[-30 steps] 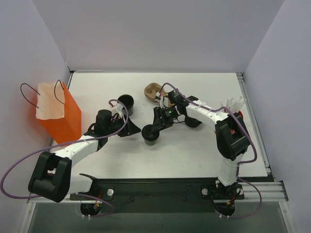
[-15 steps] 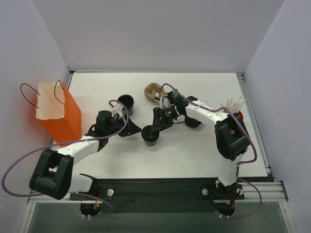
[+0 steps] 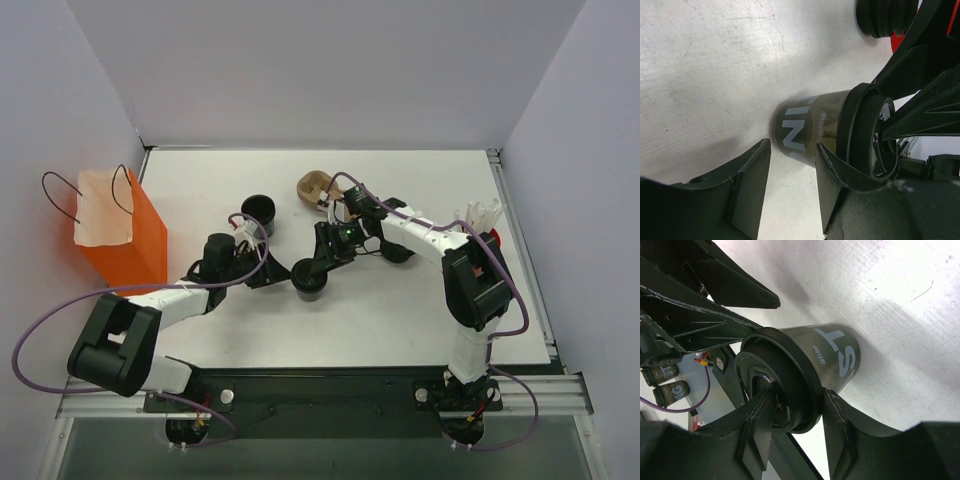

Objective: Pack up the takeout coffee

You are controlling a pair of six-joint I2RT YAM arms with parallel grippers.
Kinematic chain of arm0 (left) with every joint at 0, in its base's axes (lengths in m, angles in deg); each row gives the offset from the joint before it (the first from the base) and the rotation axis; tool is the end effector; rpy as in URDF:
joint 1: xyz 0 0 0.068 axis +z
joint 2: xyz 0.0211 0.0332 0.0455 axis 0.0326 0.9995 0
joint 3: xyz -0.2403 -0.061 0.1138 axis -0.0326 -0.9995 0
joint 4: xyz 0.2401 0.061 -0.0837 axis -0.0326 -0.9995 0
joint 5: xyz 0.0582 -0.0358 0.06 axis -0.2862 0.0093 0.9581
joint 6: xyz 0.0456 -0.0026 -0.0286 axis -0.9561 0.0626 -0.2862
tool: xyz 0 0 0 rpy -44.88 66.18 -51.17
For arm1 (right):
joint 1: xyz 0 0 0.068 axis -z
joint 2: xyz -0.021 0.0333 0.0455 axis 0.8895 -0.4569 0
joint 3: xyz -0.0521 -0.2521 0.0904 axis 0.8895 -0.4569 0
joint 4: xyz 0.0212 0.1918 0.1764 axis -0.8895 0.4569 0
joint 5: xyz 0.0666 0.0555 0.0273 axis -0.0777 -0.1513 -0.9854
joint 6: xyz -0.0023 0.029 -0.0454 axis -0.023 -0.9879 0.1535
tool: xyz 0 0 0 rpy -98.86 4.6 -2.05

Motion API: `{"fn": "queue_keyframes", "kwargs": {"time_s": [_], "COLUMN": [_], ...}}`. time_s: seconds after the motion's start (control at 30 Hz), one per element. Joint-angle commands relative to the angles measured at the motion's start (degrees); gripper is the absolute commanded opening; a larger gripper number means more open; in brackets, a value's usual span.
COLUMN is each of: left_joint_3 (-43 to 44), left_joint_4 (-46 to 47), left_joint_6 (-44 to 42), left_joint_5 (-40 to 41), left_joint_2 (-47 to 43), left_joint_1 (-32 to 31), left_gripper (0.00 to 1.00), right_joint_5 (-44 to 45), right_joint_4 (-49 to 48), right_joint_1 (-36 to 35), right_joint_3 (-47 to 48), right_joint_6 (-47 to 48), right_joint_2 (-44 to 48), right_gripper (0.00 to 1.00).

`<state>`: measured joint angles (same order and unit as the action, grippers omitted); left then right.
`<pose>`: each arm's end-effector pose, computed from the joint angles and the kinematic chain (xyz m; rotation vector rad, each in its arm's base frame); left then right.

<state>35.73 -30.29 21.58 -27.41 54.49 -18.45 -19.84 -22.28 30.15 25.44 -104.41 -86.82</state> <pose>0.2391 -0.1071 0.1614 -0.0557 2.2801 -1.1280 0.3255 0.2386 0.2178 -0.7688 2.3901 1.3234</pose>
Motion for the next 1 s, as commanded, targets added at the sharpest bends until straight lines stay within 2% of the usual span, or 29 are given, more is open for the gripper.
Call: {"fn": "queue_keyframes", "kwargs": {"time_s": [0.0, 0.13, 0.27, 0.8, 0.97], "left_joint_3": [1.4, 2.6, 3.4, 1.5, 0.6], "left_joint_4": [-1.0, -4.2, -4.0, 0.6, -0.3], "left_joint_6": [0.0, -0.6, -0.6, 0.0, -0.2], "left_joint_5": [2.0, 4.1, 1.8, 1.1, 4.9], "left_joint_2": [-4.2, -9.4, -10.6, -2.5, -1.1], "left_joint_1": [-0.2, -0.2, -0.3, -3.2, -4.9], "left_gripper": [0.51, 0.52, 0.51, 0.50, 0.49], "right_joint_5": [0.6, 0.8, 0.9, 0.3, 0.9], "right_joint_4": [0.8, 0.8, 0.8, 0.3, -0.5], "right_joint_1": [-0.5, -0.4, -0.3, -0.5, -0.3], "right_joint_3": [0.5, 0.3, 0.2, 0.4, -1.1], "right_joint_6": [0.1, 0.0, -0.2, -0.8, -1.1], "right_joint_2": [-1.3, -1.0, -1.1, -1.5, -1.2], "right_gripper": [0.29, 0.29, 0.29, 0.29, 0.29]}}
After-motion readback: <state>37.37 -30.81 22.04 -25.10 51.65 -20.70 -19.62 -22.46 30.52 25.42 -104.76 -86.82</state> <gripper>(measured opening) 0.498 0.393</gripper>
